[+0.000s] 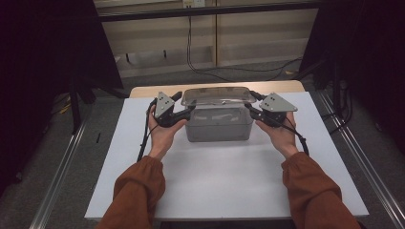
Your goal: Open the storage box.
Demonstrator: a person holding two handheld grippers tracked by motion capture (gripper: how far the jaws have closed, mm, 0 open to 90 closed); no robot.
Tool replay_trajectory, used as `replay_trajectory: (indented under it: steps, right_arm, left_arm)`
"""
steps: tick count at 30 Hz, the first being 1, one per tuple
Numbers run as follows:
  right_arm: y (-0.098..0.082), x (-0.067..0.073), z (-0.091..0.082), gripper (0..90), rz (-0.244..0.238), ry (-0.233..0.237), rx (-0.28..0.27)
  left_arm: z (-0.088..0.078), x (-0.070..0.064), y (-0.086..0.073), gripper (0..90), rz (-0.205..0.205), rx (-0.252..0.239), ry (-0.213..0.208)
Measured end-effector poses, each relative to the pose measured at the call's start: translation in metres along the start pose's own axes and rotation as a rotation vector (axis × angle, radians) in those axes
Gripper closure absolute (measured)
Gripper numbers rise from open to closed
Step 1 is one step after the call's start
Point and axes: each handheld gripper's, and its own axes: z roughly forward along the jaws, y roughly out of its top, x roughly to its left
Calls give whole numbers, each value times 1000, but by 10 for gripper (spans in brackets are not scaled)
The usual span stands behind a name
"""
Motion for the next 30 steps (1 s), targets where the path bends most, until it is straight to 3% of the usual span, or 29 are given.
replay_trajectory:
  steps: [10,22,30]
  right_arm:
    - [6,-7,3,625,15,14,-13]
    - [10,-14,6,625,52,24,-30]
    - [11,-18,9,622,67,29,-43]
  left_arm:
    - [5,4,9,387,48,-1,1]
    - [14,11,9,494,15,-3,-6]
    - [16,14,13,519,25,8,-5]
